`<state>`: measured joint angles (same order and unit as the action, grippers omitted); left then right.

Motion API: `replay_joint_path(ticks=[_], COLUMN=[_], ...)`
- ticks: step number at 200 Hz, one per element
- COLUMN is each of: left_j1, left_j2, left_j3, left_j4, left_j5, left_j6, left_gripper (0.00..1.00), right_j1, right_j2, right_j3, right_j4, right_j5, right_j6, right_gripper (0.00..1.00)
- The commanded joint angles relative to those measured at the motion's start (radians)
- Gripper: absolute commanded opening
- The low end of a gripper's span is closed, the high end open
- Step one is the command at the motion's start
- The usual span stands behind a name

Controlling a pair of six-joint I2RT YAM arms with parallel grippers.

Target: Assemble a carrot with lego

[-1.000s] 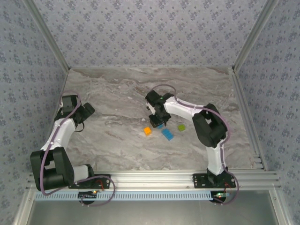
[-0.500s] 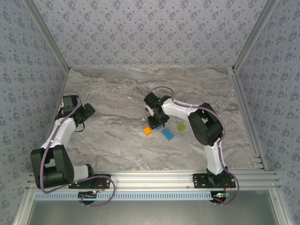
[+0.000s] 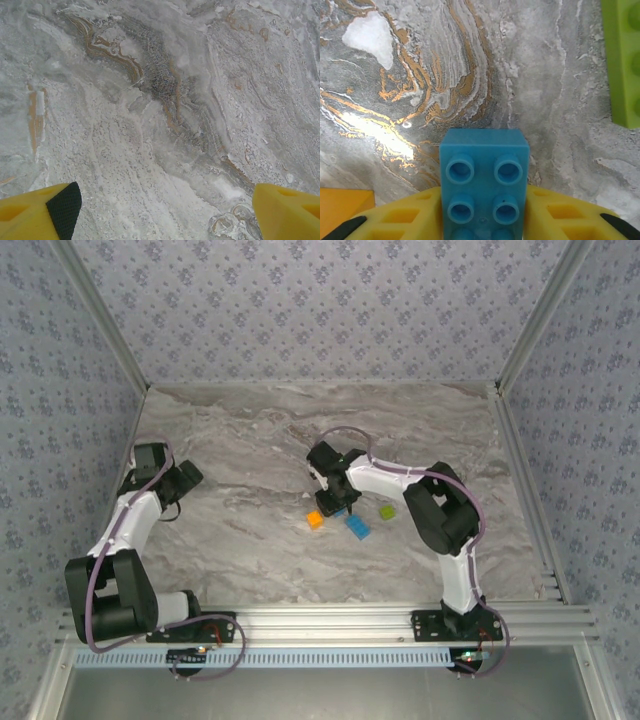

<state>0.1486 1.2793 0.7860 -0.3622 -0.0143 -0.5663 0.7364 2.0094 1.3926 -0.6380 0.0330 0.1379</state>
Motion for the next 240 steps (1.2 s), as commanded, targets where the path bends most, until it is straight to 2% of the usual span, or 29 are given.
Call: replay_joint_path(ticks=[1, 52, 89, 135, 167, 240], left_j1=[-0.007, -0.008, -0.009, -0.013, -0.015, -0.018], left_j2=[0.005, 0.006, 0.0, -0.006, -0.008, -0.014], left_j3=[0.022, 0.023, 0.023, 0.02, 0.021, 0.021], left_j4=[0.007, 0.003, 0.001, 0.0, -0.001, -0.005], left_j5=[0.013, 0.014, 0.013, 0.013, 0.014, 0.011], left_j6=[0.017, 0.017, 0.017, 0.018, 0.017, 0.019], left_gripper=[0.9, 0.9, 0.9, 0.9, 0.9, 0.9], right_j1=[0.003, 0.012, 0.047, 0.106, 0.16, 0.187], right_j2=[-0.008, -0.047, -0.121, -0.194, -0.184, -0.112], right_j3=[-0.001, -0.003, 0.025, 0.054, 0.063, 0.097], right_j4=[0.015, -0.012, -0.101, -0.192, -0.204, -0.186], right_j5=[0.031, 0.047, 0.053, -0.037, -0.061, -0.046], right_j6=[-0.008, 0.001, 0.024, 0.099, 0.137, 0.158], right_gripper=[0.4, 0.33, 0.31, 0.28, 0.19, 0.17])
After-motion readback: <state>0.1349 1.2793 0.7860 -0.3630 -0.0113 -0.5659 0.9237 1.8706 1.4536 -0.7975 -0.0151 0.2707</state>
